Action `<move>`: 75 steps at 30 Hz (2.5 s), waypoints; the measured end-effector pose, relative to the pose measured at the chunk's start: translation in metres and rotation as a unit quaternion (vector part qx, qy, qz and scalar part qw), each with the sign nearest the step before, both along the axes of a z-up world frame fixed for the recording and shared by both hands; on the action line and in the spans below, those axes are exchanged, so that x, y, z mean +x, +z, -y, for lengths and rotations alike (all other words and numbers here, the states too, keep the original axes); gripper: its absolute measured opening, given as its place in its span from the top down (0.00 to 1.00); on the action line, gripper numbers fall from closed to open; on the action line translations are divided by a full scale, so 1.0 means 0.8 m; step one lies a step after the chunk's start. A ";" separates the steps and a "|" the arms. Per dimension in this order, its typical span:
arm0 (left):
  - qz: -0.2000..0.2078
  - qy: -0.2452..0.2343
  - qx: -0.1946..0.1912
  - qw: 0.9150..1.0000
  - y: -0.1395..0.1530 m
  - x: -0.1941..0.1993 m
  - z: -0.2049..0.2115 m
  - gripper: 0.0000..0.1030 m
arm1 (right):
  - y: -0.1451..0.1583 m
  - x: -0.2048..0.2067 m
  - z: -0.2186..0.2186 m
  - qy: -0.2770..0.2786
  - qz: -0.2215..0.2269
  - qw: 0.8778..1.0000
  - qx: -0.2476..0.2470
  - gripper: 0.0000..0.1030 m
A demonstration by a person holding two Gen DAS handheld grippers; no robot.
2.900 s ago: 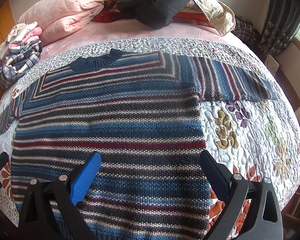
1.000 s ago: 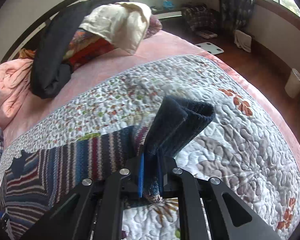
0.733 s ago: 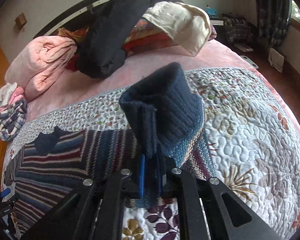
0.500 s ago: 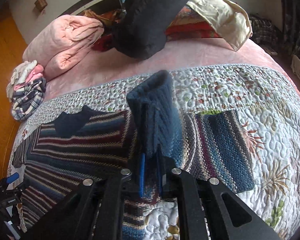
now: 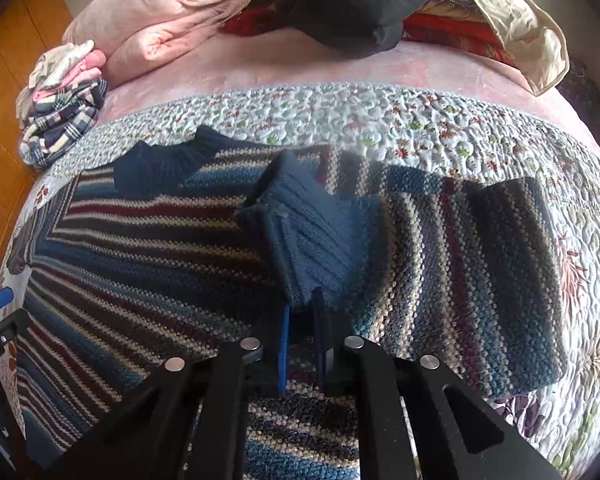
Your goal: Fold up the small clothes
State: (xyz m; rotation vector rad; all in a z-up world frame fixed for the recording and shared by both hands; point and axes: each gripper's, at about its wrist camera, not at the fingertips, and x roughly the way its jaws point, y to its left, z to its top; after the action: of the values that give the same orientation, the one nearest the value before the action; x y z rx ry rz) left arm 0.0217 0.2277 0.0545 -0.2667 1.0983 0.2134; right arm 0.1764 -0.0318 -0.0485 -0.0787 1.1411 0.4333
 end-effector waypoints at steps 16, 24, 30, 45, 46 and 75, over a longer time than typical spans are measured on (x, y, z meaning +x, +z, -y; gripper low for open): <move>-0.039 -0.143 -0.185 0.972 -0.013 0.138 0.156 0.07 | 0.038 -0.053 0.117 -0.031 -0.006 0.996 0.083 0.72; -0.101 -0.138 -0.260 0.950 -0.066 0.188 0.203 0.25 | 0.031 -0.056 0.171 -0.073 -0.003 0.993 0.095 0.72; -0.105 -0.127 -0.267 0.949 -0.085 0.203 0.214 0.35 | 0.026 -0.061 0.174 -0.071 0.004 0.994 0.084 0.72; -0.020 -0.130 -0.185 0.974 -0.017 0.189 0.198 0.94 | 0.027 -0.061 0.191 -0.102 0.006 0.991 0.087 0.72; -0.009 -0.125 -0.181 0.975 -0.009 0.184 0.190 0.94 | 0.027 -0.061 0.194 -0.104 0.006 0.991 0.087 0.72; -0.023 0.014 -0.089 0.996 -0.036 0.103 -0.074 0.94 | -0.021 -0.008 0.088 -0.071 -0.057 0.992 0.088 0.71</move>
State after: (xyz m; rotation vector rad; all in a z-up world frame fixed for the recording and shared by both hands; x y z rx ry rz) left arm 0.1039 0.2872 0.0258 -0.4390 1.1622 0.1465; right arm 0.1698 -0.1020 -0.0654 0.1837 1.2076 0.4133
